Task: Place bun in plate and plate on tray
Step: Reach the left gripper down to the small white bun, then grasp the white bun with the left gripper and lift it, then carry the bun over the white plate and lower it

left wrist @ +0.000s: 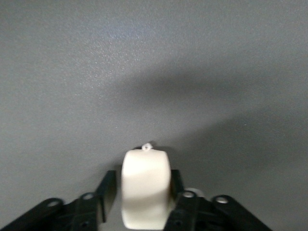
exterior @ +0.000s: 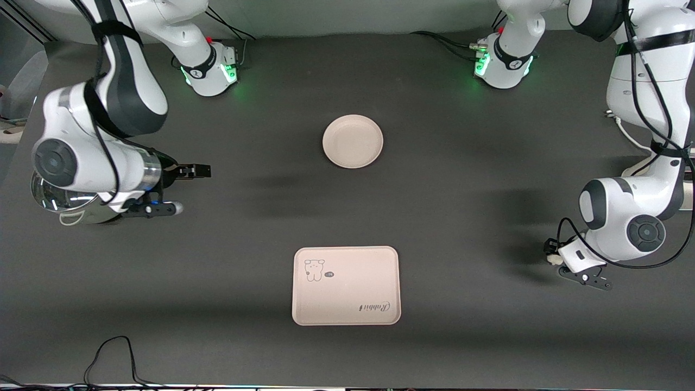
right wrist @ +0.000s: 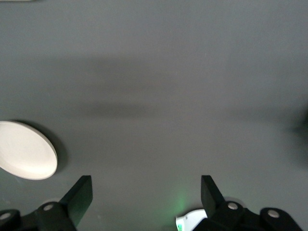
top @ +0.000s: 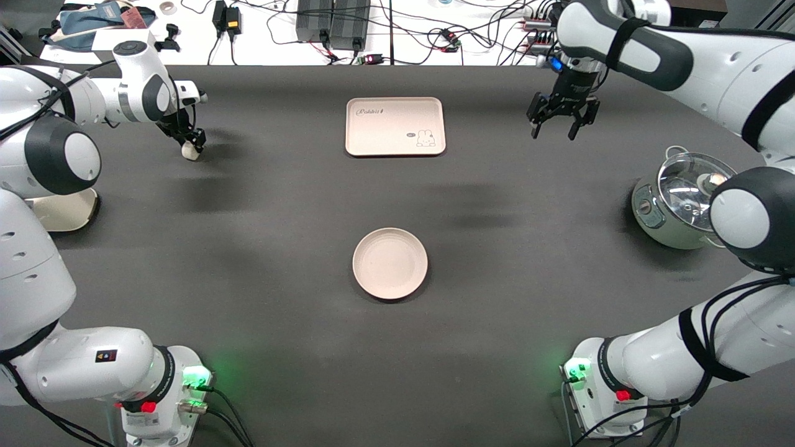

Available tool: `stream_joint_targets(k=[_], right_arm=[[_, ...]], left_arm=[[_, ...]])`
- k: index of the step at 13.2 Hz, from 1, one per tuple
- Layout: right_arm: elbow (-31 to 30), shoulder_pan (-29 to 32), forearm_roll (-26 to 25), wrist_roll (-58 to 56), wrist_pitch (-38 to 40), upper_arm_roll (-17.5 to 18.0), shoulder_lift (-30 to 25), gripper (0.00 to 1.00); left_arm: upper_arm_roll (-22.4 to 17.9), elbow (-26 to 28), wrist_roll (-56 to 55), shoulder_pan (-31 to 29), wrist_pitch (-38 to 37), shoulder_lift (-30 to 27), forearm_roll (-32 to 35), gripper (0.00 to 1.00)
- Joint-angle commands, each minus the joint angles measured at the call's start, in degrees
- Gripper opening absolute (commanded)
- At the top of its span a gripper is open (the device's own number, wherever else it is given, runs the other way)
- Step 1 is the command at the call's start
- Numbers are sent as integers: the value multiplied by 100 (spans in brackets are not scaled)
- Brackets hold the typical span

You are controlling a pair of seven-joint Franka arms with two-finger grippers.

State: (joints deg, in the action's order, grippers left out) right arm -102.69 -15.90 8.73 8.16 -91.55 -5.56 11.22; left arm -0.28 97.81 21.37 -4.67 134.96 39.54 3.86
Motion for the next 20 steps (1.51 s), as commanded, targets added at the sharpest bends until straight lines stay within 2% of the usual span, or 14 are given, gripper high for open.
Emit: stream_joint_targets(k=[1, 2, 3, 5, 8, 10, 12, 13, 14, 15, 18, 20], right_arm=[[83, -10, 85, -182, 339, -41, 73, 88], [100, -19, 85, -200, 479, -41, 134, 61], [100, -19, 93, -140, 567, -41, 134, 1], [126, 34, 93, -192, 665, -59, 143, 0], [126, 52, 50, -858, 806, -111, 161, 0], [153, 104, 41, -860, 788, -147, 239, 0], [153, 87, 15, -825, 823, -147, 214, 0], [127, 96, 14, -842, 884, -155, 196, 22], [126, 104, 6, -833, 919, -164, 205, 88], [126, 96, 14, -842, 920, -199, 222, 100], [144, 43, 14, -807, 885, -199, 249, 100], [135, 60, 14, -816, 885, -199, 249, 100]], left_arm=[[19, 107, 43, -34, 83, -87, 53, 11], [19, 107, 43, -25, 57, -96, 27, 10], [19, 107, 17, -25, 4, -148, 1, 10], [46, 107, -254, -8, -258, -437, -26, 10], [282, 72, -940, 54, -1818, -1454, -157, 11], [353, 72, -1309, 106, -2830, -2254, -936, 11], [380, 72, -2228, 456, -3509, -2897, -1168, 11], [380, 72, -2843, 815, -3694, -3109, -1177, 11], [371, 72, -3571, 1219, -3757, -3241, -1177, 11], [380, 72, -4361, 1675, -3723, -3286, -1177, 11], [371, 89, -6333, 3047, -3224, -3120, -1283, 11], [371, 98, -7361, 3873, -2706, -2735, -1265, 11]])
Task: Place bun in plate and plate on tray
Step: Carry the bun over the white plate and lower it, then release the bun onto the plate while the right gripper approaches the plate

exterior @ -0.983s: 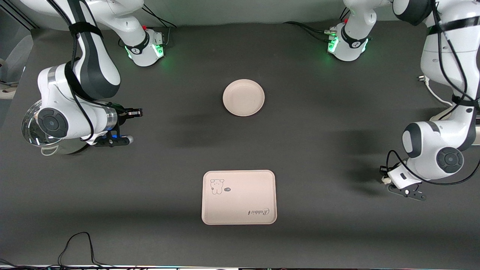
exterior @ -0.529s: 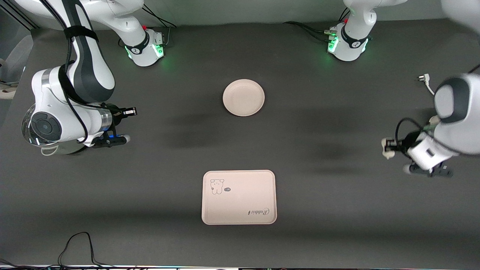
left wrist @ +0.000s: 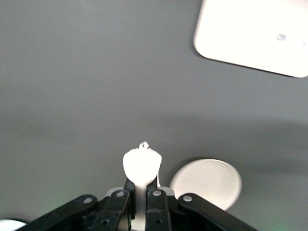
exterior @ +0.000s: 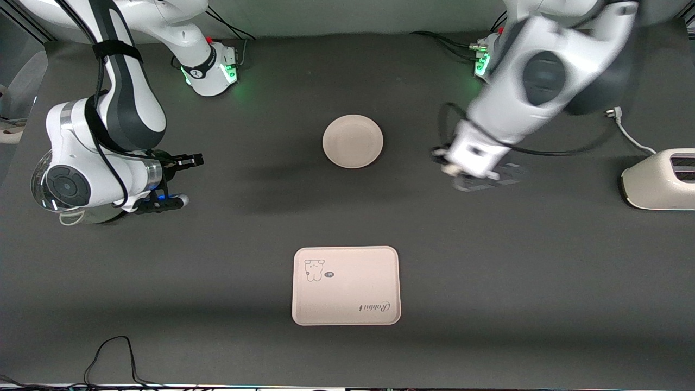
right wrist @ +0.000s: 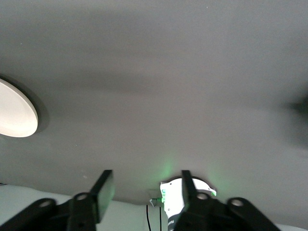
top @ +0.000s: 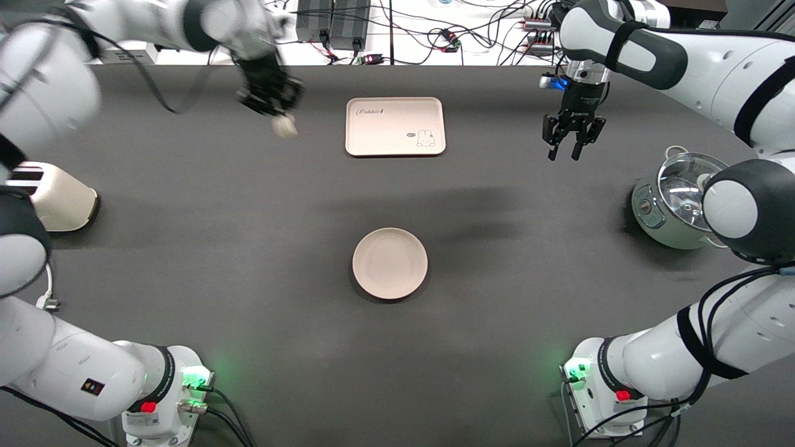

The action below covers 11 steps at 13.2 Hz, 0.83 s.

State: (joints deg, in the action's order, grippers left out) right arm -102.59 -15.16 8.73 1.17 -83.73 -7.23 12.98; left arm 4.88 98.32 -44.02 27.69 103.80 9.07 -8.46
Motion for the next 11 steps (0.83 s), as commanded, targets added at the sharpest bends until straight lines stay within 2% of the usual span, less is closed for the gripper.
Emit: stream_joint_targets(k=[1, 3, 4, 5, 8, 9, 11], right_arm=[[108, -31, 23, -99, 103, -24, 82, 100], [56, -22, 277, -64, 85, -24, 99, 100], [-23, -22, 635, -64, 50, -33, 117, 100], [-102, -22, 969, -64, -46, -42, 117, 100], [-523, -241, 1394, -64, -520, -42, 82, 100], [-751, -381, 1412, -55, -800, -42, 21, 100], [-1086, -566, 1753, 84, -1127, -42, -24, 100]], left_arm=[[-145, 46, -1253, 1033, 691, 550, 63, 11], [-154, 64, -2097, 1702, 1262, 1129, 396, 11], [-154, 55, -2493, 2000, 1491, 1454, 467, 11], [-154, 55, -2723, 2290, 1702, 1788, 520, 20], [-154, 90, -2813, 2583, 2125, 2502, 547, 22], [-154, 160, -2805, 2609, 2240, 2590, 547, 22], [-154, 301, -2805, 2662, 2329, 2635, 547, 22]])
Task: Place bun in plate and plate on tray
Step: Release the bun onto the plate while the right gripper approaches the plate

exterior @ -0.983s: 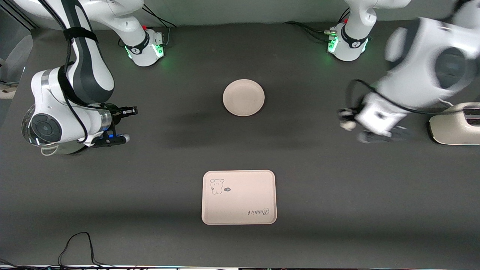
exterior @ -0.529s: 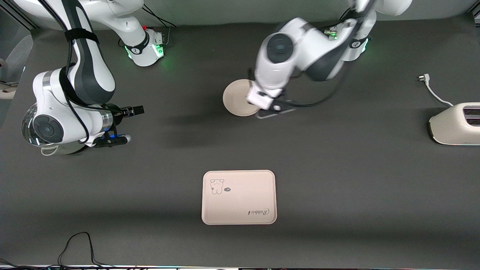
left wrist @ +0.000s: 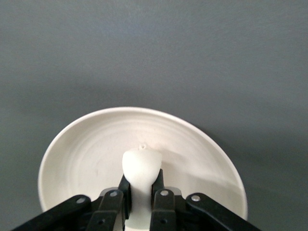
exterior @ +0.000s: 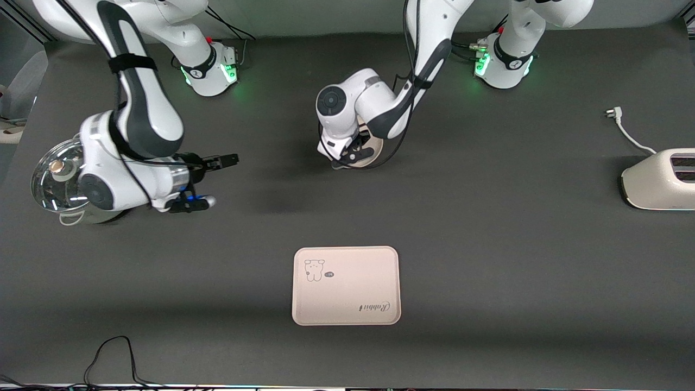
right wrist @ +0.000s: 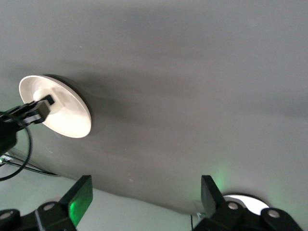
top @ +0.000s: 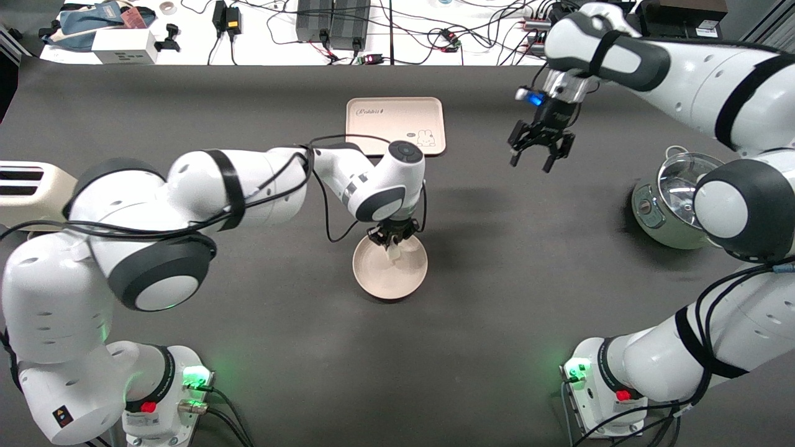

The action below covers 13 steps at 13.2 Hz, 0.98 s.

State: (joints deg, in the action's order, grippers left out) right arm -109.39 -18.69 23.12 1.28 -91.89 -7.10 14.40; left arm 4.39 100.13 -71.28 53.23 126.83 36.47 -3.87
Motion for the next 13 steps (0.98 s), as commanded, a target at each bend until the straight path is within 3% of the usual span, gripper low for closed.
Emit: stream_joint_targets(k=[1, 2, 3, 5, 9, 13], right_arm=[[-599, -292, 394, 214, -486, -54, -157, 100], [-757, -423, 421, 267, -670, -54, -157, 100], [-924, -546, 456, 268, -846, -54, -157, 100], [-1215, -582, 518, 268, -1093, -46, -183, 100], [-1813, -1258, 571, 618, -2024, -46, -359, 100], [-1866, -1830, 580, 1094, -2553, -46, -201, 100]], left_arm=[[-105, 165, -70, 109, 18, -123, 96, 34], [-105, 165, -61, 109, 9, -132, 96, 71], [-105, 148, -61, 118, 17, -132, 114, 100], [-105, 147, -70, 118, -79, -149, 219, 100], [-114, 130, -70, 100, -333, -298, 220, 100], [-149, 86, 140, -267, -1177, -1218, 220, 100]])
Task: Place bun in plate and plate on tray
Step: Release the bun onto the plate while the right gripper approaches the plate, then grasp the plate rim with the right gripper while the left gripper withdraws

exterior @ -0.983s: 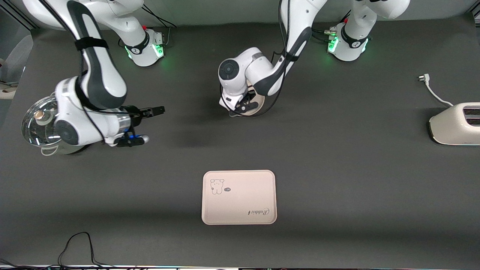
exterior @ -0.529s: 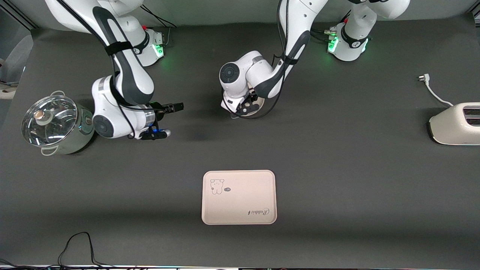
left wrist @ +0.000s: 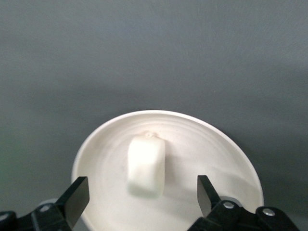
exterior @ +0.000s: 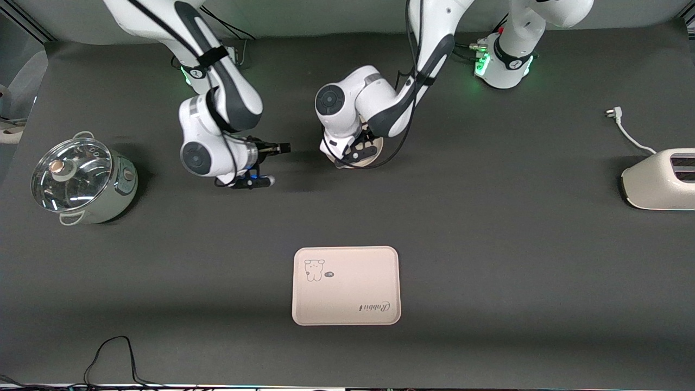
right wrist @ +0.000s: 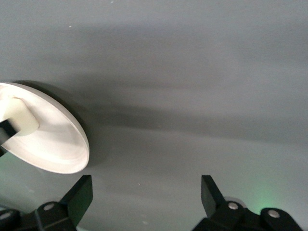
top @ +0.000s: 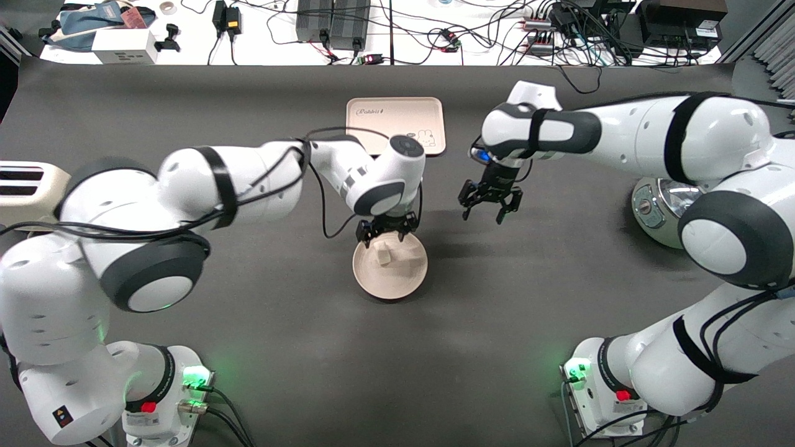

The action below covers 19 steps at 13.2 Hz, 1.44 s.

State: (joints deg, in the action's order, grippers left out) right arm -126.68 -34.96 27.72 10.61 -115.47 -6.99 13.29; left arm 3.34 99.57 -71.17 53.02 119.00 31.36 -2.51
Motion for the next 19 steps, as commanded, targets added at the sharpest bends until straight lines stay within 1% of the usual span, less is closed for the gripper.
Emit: stream_joint_targets(k=[1, 2, 3, 4, 5, 7, 9, 11, 13, 15, 17, 19], right_arm=[[-146, -273, 129, 247, -204, -57, -90, 100], [-147, -405, 294, 396, -282, -57, -81, 100], [-147, -632, 539, 467, -414, -65, -46, 100], [-155, -774, 672, 494, -572, -65, 15, 100], [-155, -845, 735, 599, -660, -57, 42, 100], [-155, -1169, 848, 792, -941, -57, 156, 100], [-277, -1616, 1330, 811, -1546, -65, 384, 100], [-523, -2039, 1700, 811, -2301, -57, 560, 100], [-595, -2295, 2017, 811, -2541, -57, 613, 100], [-638, -2339, 2054, 811, -2734, -57, 648, 93], [-648, -2471, 2071, 819, -2806, -57, 692, 82], [-639, -2454, 2080, 802, -2910, -57, 841, 71]], left_arm=[[-61, 124, 304, -423, -386, -919, 93, 100], [-148, -24, 593, -738, -377, -1017, 145, 100], [-184, -339, 909, -1150, -421, -1010, 172, 100], [-202, -559, 1164, -1571, -421, -1009, 181, 100], [-210, -648, 1471, -1976, -552, -1044, 259, 100], [-211, -693, 2322, -2740, -1017, -1211, 679, 100], [-210, -693, 3315, -3427, -1264, -1308, 805, 100], [-246, -667, 4203, -4078, -1291, -1404, 1120, 100], [-246, -667, 5083, -4605, -1291, -1466, 1174, 100], [-228, -597, 5918, -5097, -1474, -1764, 1035, 100], [-246, -509, 6456, -5310, -1764, -2220, 666, 100], [-246, -290, 6808, -5443, -1976, -2598, 647, 100]])
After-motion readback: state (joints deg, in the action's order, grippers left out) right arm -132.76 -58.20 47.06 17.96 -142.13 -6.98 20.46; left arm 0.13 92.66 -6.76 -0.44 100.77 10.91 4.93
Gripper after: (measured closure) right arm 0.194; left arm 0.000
